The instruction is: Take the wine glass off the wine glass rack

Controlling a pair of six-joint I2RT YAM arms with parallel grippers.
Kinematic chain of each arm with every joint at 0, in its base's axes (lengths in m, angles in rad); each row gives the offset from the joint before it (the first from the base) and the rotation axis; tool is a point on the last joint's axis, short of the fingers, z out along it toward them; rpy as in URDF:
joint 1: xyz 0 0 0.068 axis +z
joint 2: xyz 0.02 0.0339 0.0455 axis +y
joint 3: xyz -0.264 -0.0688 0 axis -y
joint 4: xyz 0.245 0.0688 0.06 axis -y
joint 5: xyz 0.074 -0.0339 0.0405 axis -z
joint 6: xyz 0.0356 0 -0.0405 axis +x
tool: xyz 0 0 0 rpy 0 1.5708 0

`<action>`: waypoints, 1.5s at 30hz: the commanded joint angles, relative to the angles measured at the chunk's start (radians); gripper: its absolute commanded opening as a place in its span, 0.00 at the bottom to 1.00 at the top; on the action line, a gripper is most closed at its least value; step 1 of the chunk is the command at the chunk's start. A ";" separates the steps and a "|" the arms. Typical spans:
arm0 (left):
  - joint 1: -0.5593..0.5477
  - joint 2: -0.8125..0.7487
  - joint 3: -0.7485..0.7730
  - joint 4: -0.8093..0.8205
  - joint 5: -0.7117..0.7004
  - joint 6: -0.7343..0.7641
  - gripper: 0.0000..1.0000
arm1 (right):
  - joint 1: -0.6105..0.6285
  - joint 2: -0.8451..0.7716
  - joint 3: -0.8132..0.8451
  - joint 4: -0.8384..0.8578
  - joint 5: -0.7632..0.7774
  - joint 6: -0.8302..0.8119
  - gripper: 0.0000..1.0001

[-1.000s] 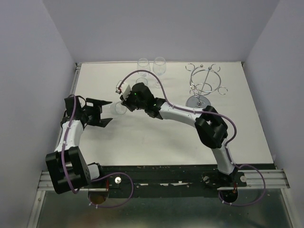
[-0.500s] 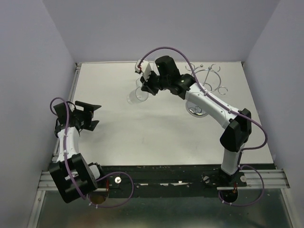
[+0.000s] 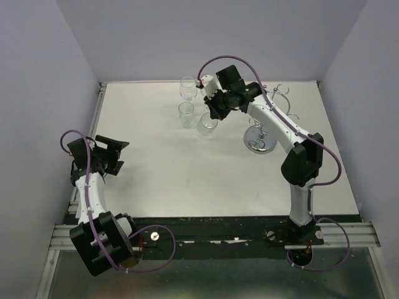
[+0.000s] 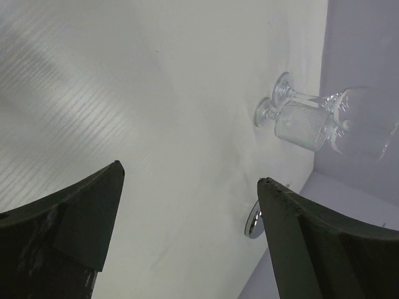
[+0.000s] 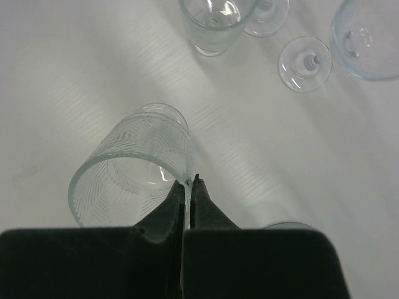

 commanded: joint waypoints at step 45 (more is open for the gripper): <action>0.074 -0.063 -0.058 0.005 -0.047 0.068 0.99 | -0.085 0.455 0.455 0.012 0.186 -0.049 0.31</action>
